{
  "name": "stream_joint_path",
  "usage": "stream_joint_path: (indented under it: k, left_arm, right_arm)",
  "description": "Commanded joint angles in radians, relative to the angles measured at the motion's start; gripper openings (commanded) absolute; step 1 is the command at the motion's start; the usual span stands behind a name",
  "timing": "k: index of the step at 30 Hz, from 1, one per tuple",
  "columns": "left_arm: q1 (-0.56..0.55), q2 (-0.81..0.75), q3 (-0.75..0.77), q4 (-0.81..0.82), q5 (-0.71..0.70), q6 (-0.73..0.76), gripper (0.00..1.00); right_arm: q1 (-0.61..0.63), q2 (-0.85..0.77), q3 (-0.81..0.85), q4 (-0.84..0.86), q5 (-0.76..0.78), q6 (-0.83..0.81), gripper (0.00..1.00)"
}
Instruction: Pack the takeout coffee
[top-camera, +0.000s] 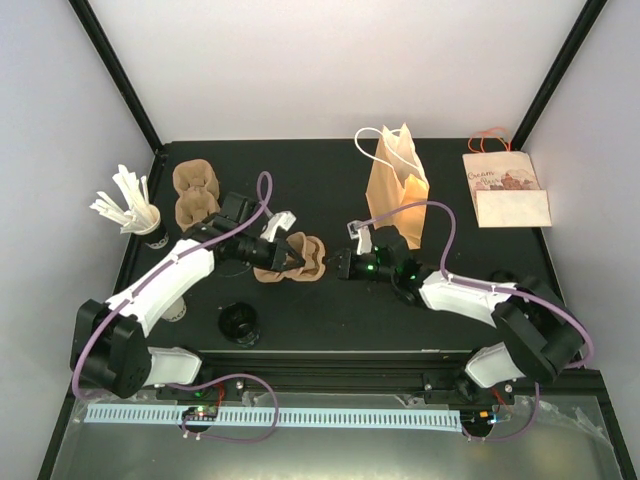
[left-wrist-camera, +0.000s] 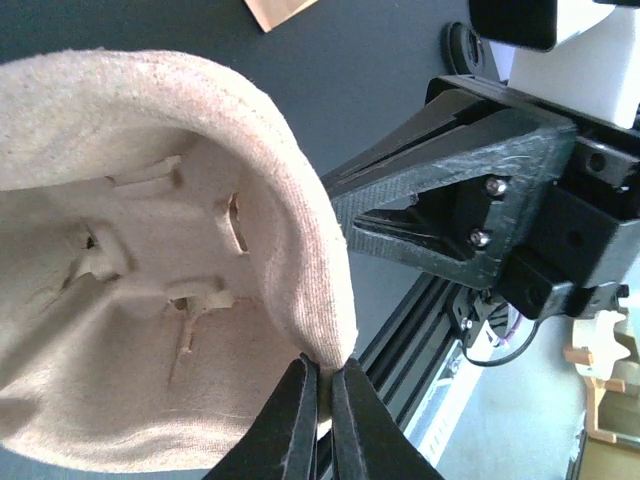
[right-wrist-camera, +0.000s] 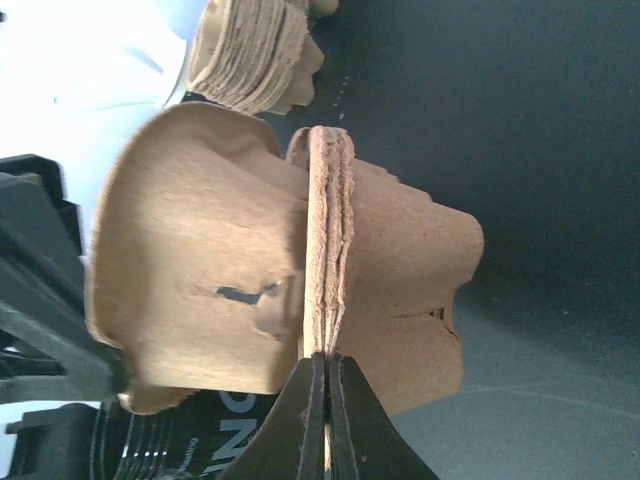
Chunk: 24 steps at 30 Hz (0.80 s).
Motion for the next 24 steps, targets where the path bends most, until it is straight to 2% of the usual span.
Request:
stream_joint_path:
  k: [1, 7, 19, 20, 24]
  left_arm:
    - [0.03, -0.075, 0.092, -0.068, 0.013, 0.028, 0.02]
    - [0.065, -0.108, 0.132, -0.125, 0.026, 0.033, 0.02]
    - [0.148, -0.12, 0.139, -0.109, 0.15, 0.002, 0.01]
    - [0.148, -0.108, 0.13, -0.102, 0.157, 0.004, 0.01]
    - [0.147, -0.063, 0.069, -0.053, 0.18, 0.003, 0.02]
  right_arm:
    - [-0.01, 0.058, -0.029, -0.122, 0.093, -0.037, 0.01]
    - [-0.028, 0.096, -0.05, -0.091, 0.095, -0.034, 0.01]
    - [-0.027, 0.153, -0.032, -0.055, 0.049, -0.041, 0.01]
    - [-0.027, 0.154, -0.031, -0.042, 0.033, -0.041, 0.04]
    - [-0.028, 0.143, -0.021, 0.0, -0.029, -0.041, 0.25]
